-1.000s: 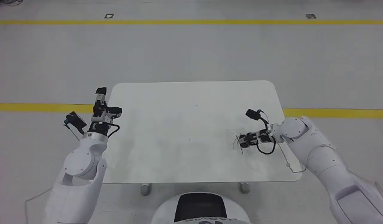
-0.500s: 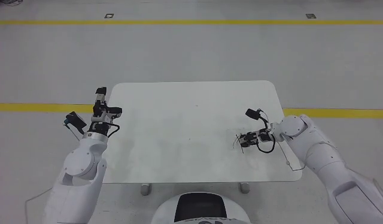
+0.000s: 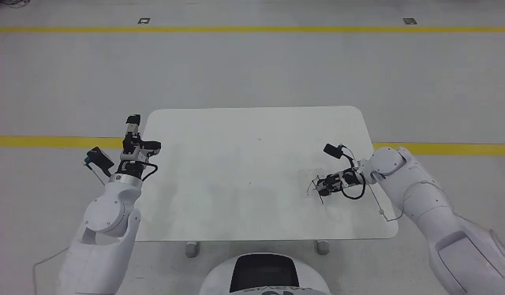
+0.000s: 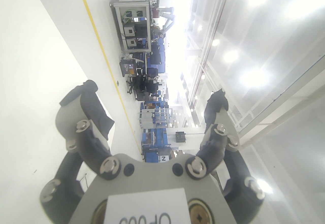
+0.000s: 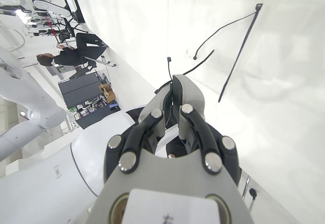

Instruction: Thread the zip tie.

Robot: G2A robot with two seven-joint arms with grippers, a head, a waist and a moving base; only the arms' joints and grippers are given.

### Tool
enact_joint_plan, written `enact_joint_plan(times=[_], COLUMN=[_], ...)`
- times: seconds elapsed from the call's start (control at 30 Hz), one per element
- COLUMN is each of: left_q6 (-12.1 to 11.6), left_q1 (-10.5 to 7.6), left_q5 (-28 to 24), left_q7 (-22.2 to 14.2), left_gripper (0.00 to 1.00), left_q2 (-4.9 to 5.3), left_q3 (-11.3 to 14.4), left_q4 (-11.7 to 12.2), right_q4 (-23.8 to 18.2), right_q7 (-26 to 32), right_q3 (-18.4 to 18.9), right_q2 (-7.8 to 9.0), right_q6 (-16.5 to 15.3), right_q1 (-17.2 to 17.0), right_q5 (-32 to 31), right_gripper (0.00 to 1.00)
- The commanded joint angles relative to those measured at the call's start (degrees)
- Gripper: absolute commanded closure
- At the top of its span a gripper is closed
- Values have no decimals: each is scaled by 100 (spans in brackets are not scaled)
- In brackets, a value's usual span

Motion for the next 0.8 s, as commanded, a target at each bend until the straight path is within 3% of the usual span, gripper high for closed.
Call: enact_joint_plan(times=[0.0,0.2,0.47,0.77], left_q6=[0,0,0,0], left_q1=[0,0,0,0], left_q5=[0,0,0,0], left_q7=[0,0,0,0], left_gripper=[0,0,0,0], left_q2=[0,0,0,0], left_q3=[0,0,0,0], left_q4=[0,0,0,0], right_q4=[-1,-32,93,333], right_q7=[-1,-82,-133,-108], right_q3=[1,2,59,116], right_q2=[0,-2,-29,-88], right_q6=[0,24,384,382], right_q1=[-1,-47,-54,34], right_q5=[0,12,212,498], right_gripper=[100,100,100,100])
